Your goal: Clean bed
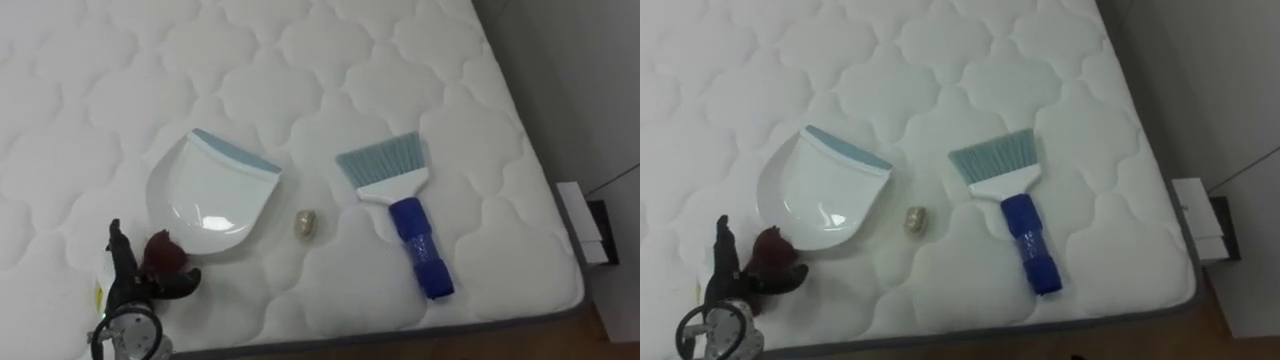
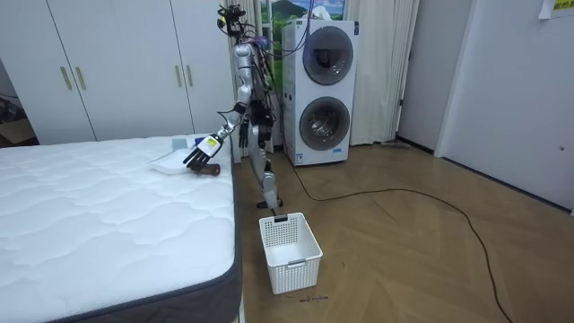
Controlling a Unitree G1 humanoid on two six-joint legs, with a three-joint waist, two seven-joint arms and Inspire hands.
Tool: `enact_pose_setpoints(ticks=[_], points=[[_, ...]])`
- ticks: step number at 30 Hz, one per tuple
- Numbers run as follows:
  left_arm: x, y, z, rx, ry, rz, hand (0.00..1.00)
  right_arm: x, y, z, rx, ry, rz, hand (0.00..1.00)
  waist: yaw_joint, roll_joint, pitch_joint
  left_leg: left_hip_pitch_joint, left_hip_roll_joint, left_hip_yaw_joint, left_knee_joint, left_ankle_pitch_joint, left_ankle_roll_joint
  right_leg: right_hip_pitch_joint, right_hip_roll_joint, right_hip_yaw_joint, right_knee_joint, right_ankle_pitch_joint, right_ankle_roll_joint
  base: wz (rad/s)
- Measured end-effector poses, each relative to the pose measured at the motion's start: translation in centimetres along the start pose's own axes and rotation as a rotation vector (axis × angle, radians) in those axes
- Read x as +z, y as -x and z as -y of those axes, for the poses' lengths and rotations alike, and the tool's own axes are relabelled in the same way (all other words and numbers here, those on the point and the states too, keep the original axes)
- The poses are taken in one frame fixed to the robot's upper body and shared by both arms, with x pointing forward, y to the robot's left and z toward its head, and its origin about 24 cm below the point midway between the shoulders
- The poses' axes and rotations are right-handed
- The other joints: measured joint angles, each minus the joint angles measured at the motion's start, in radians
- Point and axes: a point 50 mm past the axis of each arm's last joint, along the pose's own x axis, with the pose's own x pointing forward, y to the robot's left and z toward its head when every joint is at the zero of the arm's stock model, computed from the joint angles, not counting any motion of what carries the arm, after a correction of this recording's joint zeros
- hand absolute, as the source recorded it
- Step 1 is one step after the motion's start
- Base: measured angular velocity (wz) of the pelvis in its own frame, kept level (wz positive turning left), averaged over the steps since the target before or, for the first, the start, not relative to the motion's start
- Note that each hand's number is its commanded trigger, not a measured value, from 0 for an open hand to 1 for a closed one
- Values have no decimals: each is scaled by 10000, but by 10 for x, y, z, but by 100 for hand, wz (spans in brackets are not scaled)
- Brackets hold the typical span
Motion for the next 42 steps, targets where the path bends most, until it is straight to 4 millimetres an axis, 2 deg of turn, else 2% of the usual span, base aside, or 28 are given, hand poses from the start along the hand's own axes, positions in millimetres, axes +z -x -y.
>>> enact_pose_setpoints(ticks=[3,9,17,18,19,25,26,27,28,33,40,42], points=[[0,-1,2,-169,-143,-65,0,4,-1,0,-66,87,112,0,-103,31,17,-244,6,7,80,0,0,-221,0,26,19,9,-12,-5],[2,-7,3,-283,-337,-307,0,14,-3,-1,-157,299,205,0,-56,46,36,-411,42,7,84,0,0,-510,19,65,167,10,-13,-9],[6,-13,2,-241,-437,-340,0,20,-4,0,-292,-20,172,0,-24,22,126,-747,46,41,96,0,0,-1020,16,233,413,9,-13,-5],[7,-14,1,-202,-457,-326,0,22,-4,1,-331,-41,194,0,-38,34,218,-766,45,42,97,0,0,-1082,13,247,494,9,-12,-6],[8,-15,1,-164,-475,-327,0,23,-5,1,-403,-43,201,0,-37,31,228,-831,39,43,97,0,0,-1182,7,259,535,9,-12,-6],[11,-19,-2,59,-283,-489,0,27,-5,3,-533,-43,254,0,-37,37,225,-1110,18,38,133,9,15,-1580,-21,266,706,9,-12,-7],[12,-20,-3,76,-271,-519,26,27,-5,3,-546,-57,243,0,-40,39,224,-1134,12,37,146,10,15,-1612,-29,270,719,9,-12,-6],[12,-20,-3,94,-248,-520,74,27,-5,3,-561,-59,252,0,-39,42,222,-1164,10,38,160,10,16,-1653,-33,273,745,9,-12,-6],[12,-21,-3,131,-203,-545,100,28,-5,4,-630,-68,281,0,-42,51,216,-1262,6,37,236,10,16,-1762,-49,256,825,9,-12,-6],[13,-22,-6,335,-100,-635,100,28,-5,4,-682,-112,261,0,-36,64,208,-1346,-31,41,303,12,19,-1936,-88,275,960,9,-12,-7],[13,-29,-22,1021,-110,-830,100,30,-5,5,-792,-240,279,0,-40,79,191,-1679,-73,51,430,69,110,-2425,-179,266,1424,8,-11,-1],[12,-28,-20,951,-72,-932,100,29,-5,5,-797,-270,245,0,-45,80,191,-1684,-73,56,431,92,145,-2434,-224,261,1425,7,-8,0]])
